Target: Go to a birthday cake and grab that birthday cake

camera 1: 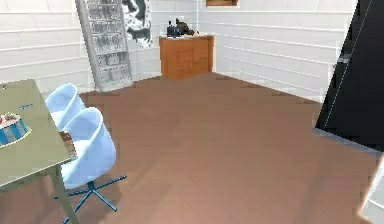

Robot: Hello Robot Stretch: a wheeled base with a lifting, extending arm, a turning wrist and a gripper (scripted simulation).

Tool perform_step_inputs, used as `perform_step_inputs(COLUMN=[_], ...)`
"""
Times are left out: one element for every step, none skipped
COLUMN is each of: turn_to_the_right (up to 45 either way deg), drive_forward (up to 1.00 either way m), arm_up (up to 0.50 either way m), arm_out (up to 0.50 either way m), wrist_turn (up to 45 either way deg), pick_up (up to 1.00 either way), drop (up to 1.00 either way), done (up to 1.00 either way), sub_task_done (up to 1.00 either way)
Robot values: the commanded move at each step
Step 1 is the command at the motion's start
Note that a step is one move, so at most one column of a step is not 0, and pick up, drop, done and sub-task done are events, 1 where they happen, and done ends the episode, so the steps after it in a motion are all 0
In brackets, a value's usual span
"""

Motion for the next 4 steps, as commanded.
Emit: perform_step_inputs(turn_to_the_right=[-12.0, 0.0, -45.0, -45.0], drive_forward=[0.00, 0.55, 0.00, 0.00], arm_up=[0.00, 0.00, 0.00, 0.00], arm_out=[0.00, 0.00, 0.00, 0.00], wrist_turn=[0.0, 0.0, 0.0, 0.0], pick_up=[0.00, 0.00, 0.00, 0.00], drop=[0.00, 0.00, 0.00, 0.00], done=[0.00, 0.00, 0.00, 0.00], sub_task_done=[0.00, 0.00, 0.00, 0.00])
